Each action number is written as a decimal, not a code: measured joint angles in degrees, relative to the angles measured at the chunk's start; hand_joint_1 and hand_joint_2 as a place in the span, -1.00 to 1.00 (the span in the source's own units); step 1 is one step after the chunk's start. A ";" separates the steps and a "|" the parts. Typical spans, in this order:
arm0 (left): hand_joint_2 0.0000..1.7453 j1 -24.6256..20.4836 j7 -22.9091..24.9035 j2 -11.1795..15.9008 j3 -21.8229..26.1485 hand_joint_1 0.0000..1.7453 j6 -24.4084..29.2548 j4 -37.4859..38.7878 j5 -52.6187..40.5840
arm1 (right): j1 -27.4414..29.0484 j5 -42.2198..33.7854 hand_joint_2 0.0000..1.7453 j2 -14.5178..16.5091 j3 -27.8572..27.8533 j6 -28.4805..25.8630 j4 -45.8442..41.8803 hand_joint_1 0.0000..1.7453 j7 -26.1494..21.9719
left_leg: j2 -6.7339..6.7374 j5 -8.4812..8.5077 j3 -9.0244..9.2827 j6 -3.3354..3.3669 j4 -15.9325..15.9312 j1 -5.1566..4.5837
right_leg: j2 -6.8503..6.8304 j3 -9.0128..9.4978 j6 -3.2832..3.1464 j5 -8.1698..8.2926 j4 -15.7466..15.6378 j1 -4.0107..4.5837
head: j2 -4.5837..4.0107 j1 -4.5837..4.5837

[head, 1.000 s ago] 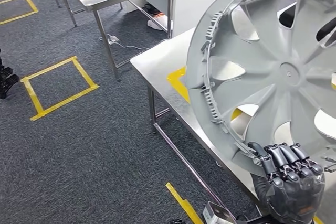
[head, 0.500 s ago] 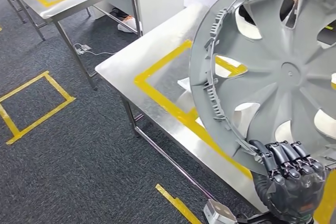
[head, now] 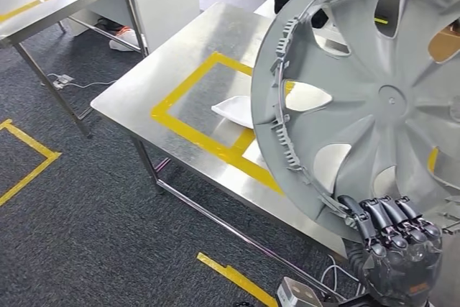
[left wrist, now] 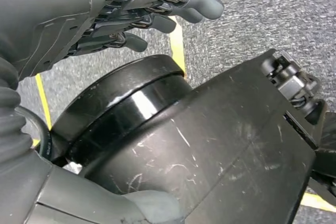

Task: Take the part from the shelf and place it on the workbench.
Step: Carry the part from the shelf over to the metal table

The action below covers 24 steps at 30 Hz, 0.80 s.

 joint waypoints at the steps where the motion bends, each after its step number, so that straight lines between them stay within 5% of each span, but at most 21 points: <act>1: 1.00 -0.01 0.00 0.02 -0.01 -1.00 0.00 0.00 0.00 | 0.04 0.00 1.00 0.00 0.00 0.01 0.05 1.00 0.01 | 0.73 -0.12 0.11 -0.06 0.01 -0.01 | -0.24 0.80 0.05 1.12 -1.28 -0.02 | 0.00 0.00; 3: 1.00 -0.01 0.00 0.02 -0.01 -1.00 0.00 0.00 -0.01 | 0.04 -0.01 1.00 0.00 0.00 0.01 0.11 1.00 0.02 | 2.01 -0.47 0.54 -0.35 0.02 -0.04 | -1.77 5.23 0.00 4.50 -9.20 0.07 | 0.00 0.00; 5: 1.00 0.01 0.00 0.04 -0.01 -1.00 0.00 0.00 -0.03 | -0.04 -0.01 1.00 0.00 0.00 0.01 0.13 1.00 0.02 | 2.98 -0.88 0.83 -0.86 0.11 -0.34 | -3.41 8.86 -0.50 5.97 -15.39 0.39 | 0.00 -0.03; 8: 1.00 -0.06 0.00 0.07 -0.02 -1.00 -0.05 0.00 -0.04 | 0.01 -0.01 1.00 0.00 0.00 0.01 0.15 1.00 0.04 | 4.10 -1.24 1.13 -1.65 0.22 -0.56 | -2.62 9.33 -1.53 5.80 -16.21 0.62 | 0.00 -0.10; 11: 1.00 -0.13 -0.02 0.02 -0.03 -1.00 -0.15 0.00 0.00 | 0.01 -0.02 1.00 0.00 0.00 0.00 0.15 1.00 0.19 | 1.11 -3.86 -0.13 -2.53 3.79 -0.23 | -1.09 9.35 -2.40 6.03 -16.44 0.30 | 0.00 -0.24; 13: 1.00 -0.22 -0.09 0.04 0.01 -1.00 -0.20 0.00 0.14 | -0.06 -0.01 1.00 0.00 0.00 -0.01 0.16 1.00 0.28 | -1.16 -7.44 -3.67 -2.72 11.45 -0.10 | 0.06 9.32 -2.75 6.06 -16.44 0.31 | 0.00 -0.32; 15: 1.00 -0.51 -0.16 0.07 0.05 -1.00 -0.24 0.00 0.23 | -0.04 0.00 1.00 0.00 0.00 -0.01 0.19 1.00 0.41 | -1.58 -8.74 -6.52 -2.63 17.17 -0.10 | 1.44 9.37 -2.85 6.06 -16.38 0.45 | 0.00 -0.31; 17: 1.00 -0.61 -0.14 0.05 0.06 -1.00 -0.26 0.00 0.23 | 0.00 0.00 1.00 0.00 0.00 -0.01 0.21 1.00 0.49 | -1.90 -5.65 -5.88 -2.18 14.86 -0.12 | 3.09 9.46 -2.86 6.06 -16.26 0.60 | 0.00 -0.31; 20: 1.00 -0.23 0.00 0.10 0.06 -1.00 -0.26 0.00 0.22 | -0.05 0.00 1.00 0.00 0.00 0.00 0.24 1.00 0.49 | -5.43 -0.18 -2.17 -1.08 4.67 -0.09 | 5.45 9.07 -2.64 6.13 -15.88 0.68 | 0.00 -0.27; 22: 1.00 -0.09 0.02 0.15 0.06 -1.00 -0.26 0.00 0.22 | -0.06 0.00 1.00 0.00 0.00 0.00 0.27 1.00 0.50 | -6.71 -0.17 -1.33 -0.78 2.15 -0.17 | 6.63 8.38 -2.10 6.43 -15.71 0.45 | 0.00 -0.29; 24: 1.00 -0.15 0.03 0.06 0.06 -1.00 -0.26 0.00 0.22 | 0.16 0.00 1.00 0.00 -0.01 0.00 0.30 1.00 0.51 | -5.58 -0.04 -1.03 -0.56 1.25 -0.15 | 7.04 7.74 -1.46 6.68 -15.75 0.24 | 0.00 -0.33</act>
